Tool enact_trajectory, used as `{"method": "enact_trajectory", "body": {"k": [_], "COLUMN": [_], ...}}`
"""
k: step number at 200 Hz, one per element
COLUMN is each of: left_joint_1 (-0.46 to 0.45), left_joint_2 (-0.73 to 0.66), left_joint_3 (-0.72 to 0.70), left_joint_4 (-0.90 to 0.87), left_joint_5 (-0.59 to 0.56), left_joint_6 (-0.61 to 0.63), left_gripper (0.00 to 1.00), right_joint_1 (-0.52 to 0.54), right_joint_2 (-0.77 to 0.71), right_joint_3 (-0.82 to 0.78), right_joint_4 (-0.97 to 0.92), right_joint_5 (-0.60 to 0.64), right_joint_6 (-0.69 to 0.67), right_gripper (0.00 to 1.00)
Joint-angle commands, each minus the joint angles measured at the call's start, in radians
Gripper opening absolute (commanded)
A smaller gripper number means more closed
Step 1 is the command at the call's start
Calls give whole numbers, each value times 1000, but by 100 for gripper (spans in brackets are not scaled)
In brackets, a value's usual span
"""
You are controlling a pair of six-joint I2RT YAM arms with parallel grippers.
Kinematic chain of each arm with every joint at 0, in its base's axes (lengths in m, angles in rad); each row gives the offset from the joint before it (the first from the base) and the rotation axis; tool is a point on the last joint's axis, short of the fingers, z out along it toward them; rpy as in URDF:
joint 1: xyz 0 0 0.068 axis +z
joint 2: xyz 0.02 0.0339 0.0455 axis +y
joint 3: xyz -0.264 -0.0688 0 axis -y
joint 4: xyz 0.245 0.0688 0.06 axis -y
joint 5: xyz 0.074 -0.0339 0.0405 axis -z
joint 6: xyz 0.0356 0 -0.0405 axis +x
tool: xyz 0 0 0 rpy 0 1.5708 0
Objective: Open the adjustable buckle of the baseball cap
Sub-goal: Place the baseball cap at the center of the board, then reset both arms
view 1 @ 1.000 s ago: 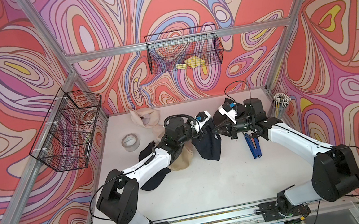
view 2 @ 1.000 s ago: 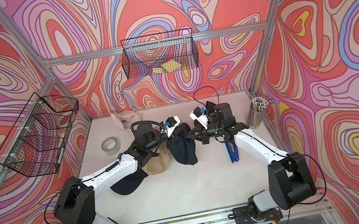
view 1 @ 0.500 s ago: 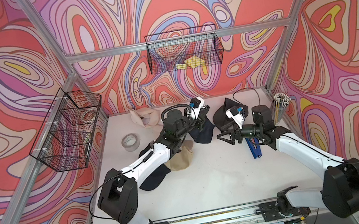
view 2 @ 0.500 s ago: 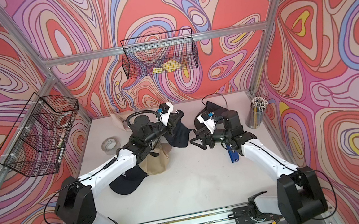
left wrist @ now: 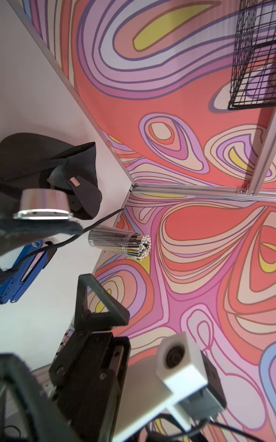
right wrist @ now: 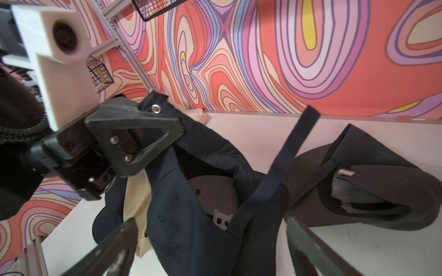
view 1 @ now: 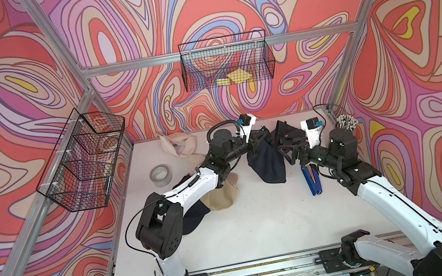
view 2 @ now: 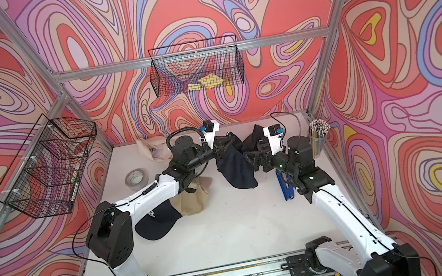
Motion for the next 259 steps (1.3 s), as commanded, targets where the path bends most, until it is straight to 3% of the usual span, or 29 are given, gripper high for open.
{"method": "enact_trajectory", "body": {"k": [1, 42, 53, 103, 137, 190, 222, 259], "left_joint_1": [9, 11, 12, 34, 163, 285, 372, 472], "left_joint_2": [-42, -103, -124, -305, -478, -663, -705, -718], "left_joint_3": [-42, -106, -119, -185, -298, -443, -562, -710], "left_joint_4": [14, -82, -103, -267, -358, -521, -482, -361], "left_joint_5": [-24, -72, -90, -178, -234, -505, -613, -616], "left_joint_6": [-106, -128, -124, -32, -20, 89, 98, 100], "left_gripper": [41, 91, 99, 99, 99, 99, 99, 99], "right_joint_1": [-5, -5, -6, -16, -20, -42, -74, -129], "right_joint_2": [29, 99, 107, 124, 116, 132, 139, 154], "right_joint_3": [-20, -14, -18, -32, -82, -149, -179, -215], "right_joint_4": [40, 80, 91, 99, 157, 271, 327, 378], "right_joint_5": [36, 11, 18, 117, 242, 402, 422, 458], "right_joint_6": [46, 60, 63, 52, 26, 5, -33, -42], "right_gripper": [98, 98, 98, 98, 98, 98, 98, 98]}}
